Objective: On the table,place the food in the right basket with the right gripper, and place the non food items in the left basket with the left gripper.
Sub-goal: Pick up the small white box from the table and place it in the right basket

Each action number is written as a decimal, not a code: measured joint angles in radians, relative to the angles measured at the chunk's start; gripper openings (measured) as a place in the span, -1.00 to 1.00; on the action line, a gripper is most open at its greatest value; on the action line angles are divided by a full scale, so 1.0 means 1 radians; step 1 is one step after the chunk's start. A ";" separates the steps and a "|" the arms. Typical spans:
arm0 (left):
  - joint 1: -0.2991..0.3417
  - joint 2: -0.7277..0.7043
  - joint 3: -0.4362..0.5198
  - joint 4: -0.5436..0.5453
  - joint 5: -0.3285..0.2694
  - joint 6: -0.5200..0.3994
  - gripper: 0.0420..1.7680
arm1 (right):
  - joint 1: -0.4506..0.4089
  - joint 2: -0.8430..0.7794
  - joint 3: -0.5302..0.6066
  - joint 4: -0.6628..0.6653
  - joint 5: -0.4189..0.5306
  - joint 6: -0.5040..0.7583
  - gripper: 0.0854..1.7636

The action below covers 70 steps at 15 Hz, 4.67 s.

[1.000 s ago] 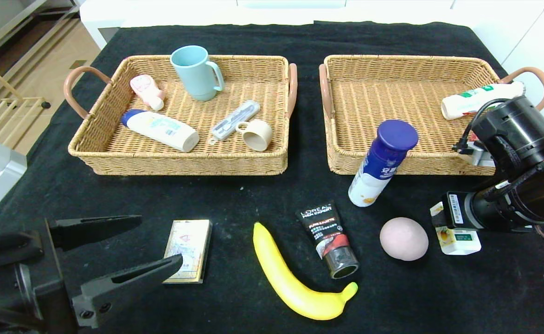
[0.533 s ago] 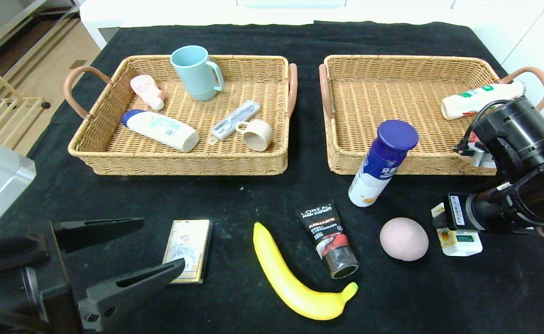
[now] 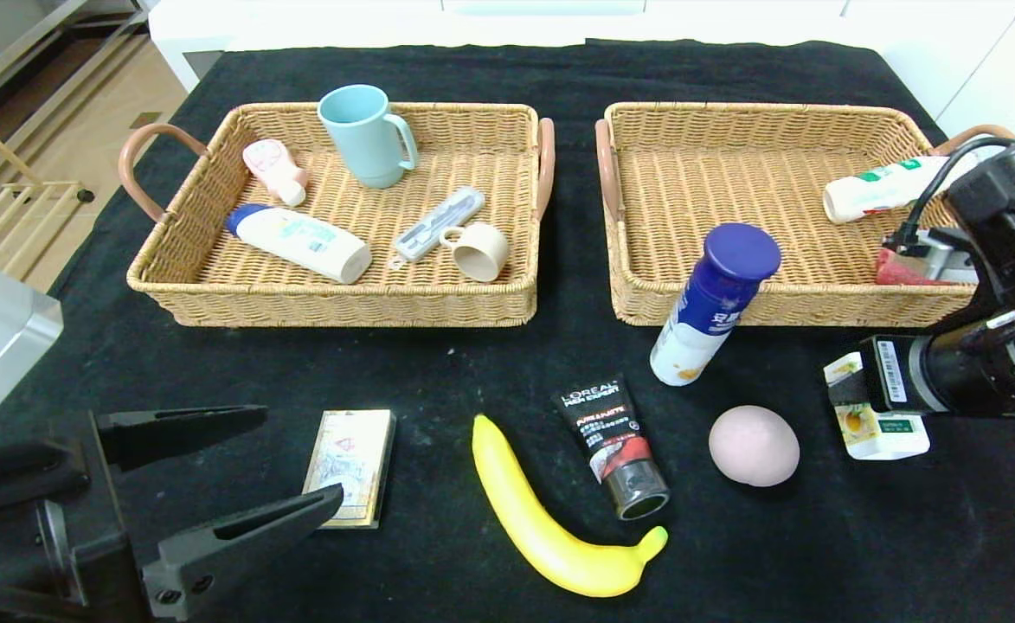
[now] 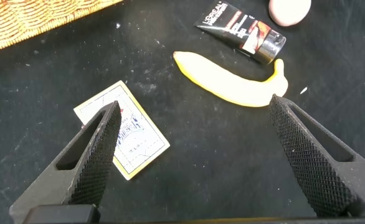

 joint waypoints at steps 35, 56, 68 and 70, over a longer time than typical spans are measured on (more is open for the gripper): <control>0.000 -0.016 0.001 0.003 0.000 0.031 0.94 | -0.034 0.200 -0.237 -0.655 -0.129 -0.002 0.04; 0.000 -0.011 0.004 0.003 0.001 0.040 0.94 | 0.036 -0.084 0.041 -0.482 -0.047 -0.135 0.87; 0.000 -0.010 0.005 0.004 0.000 0.040 0.94 | 0.204 -0.317 0.428 -0.616 0.199 -0.279 0.92; 0.000 -0.010 0.005 0.004 0.001 0.040 0.94 | 0.232 -0.299 0.458 -0.678 0.195 -0.291 0.92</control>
